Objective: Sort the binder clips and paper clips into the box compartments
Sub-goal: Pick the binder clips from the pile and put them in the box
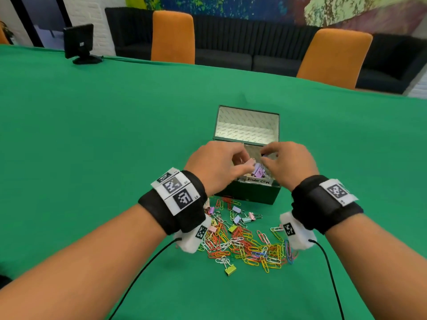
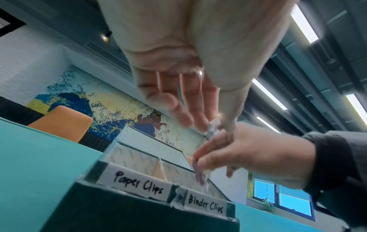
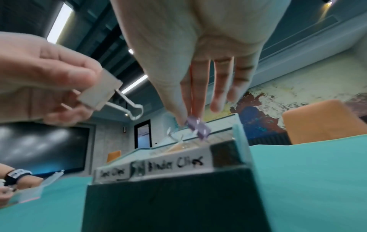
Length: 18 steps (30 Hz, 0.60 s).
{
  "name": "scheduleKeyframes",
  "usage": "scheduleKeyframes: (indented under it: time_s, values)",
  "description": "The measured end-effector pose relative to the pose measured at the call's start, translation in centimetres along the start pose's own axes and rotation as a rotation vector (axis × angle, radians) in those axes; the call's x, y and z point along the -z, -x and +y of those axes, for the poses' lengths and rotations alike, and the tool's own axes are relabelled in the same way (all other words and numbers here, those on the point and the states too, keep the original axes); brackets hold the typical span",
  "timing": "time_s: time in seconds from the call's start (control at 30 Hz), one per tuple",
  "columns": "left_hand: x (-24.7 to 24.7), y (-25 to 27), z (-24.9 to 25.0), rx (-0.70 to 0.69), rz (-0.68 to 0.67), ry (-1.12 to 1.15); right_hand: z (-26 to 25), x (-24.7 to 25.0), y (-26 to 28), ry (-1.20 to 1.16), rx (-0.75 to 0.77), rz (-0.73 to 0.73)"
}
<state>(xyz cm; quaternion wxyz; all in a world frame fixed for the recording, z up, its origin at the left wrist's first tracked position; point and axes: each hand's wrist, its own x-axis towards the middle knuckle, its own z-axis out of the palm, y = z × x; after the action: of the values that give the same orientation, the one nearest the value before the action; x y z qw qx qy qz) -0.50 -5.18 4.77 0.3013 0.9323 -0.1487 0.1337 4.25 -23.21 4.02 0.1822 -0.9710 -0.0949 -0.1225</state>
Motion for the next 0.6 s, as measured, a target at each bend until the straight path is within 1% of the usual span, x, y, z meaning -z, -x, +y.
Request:
scheduleKeyframes:
  time_s: [0.03, 0.07, 0.1, 0.23, 0.3, 0.4, 0.43, 0.5, 0.53, 0.6]
  values:
    - [-0.3, -0.7, 0.2, 0.010, 0.032, 0.004, 0.3, -0.2, 0.0, 0.021, -0.032, -0.061]
    - [-0.6, -1.4, 0.3, 0.024, 0.048, 0.007, 0.5, -0.4, 0.2, 0.011, -0.056, -0.085]
    - [-1.0, -2.1, 0.3, 0.038, 0.051, 0.005, 0.7, -0.4, 0.5, -0.015, -0.064, -0.070]
    - [-2.7, -4.7, 0.5, 0.076, 0.017, -0.066, 1.3, -0.1, 1.5, -0.087, -0.043, 0.068]
    - [-3.4, -5.6, 0.6, 0.085, -0.030, -0.114, 1.8, 0.2, 2.0, -0.123, -0.057, 0.101]
    - [-4.2, -6.0, 0.2, 0.100, -0.148, -0.141, 2.2, 0.7, 2.8, -0.166, -0.072, 0.106]
    - [-4.3, -5.8, 0.0, 0.109, -0.168, -0.136, 2.2, 0.8, 3.1, -0.174, -0.070, 0.102]
    - [-4.3, -5.2, -0.3, 0.114, -0.167, -0.126, 2.1, 0.9, 3.5, -0.198, -0.059, 0.081]
    - [-4.2, -4.8, -0.5, 0.108, -0.162, -0.125, 2.0, 0.9, 3.7, -0.215, -0.051, 0.054]
    - [-3.7, -3.7, -0.8, 0.095, -0.156, -0.135, 1.6, 0.7, 4.2, -0.227, -0.019, -0.047]
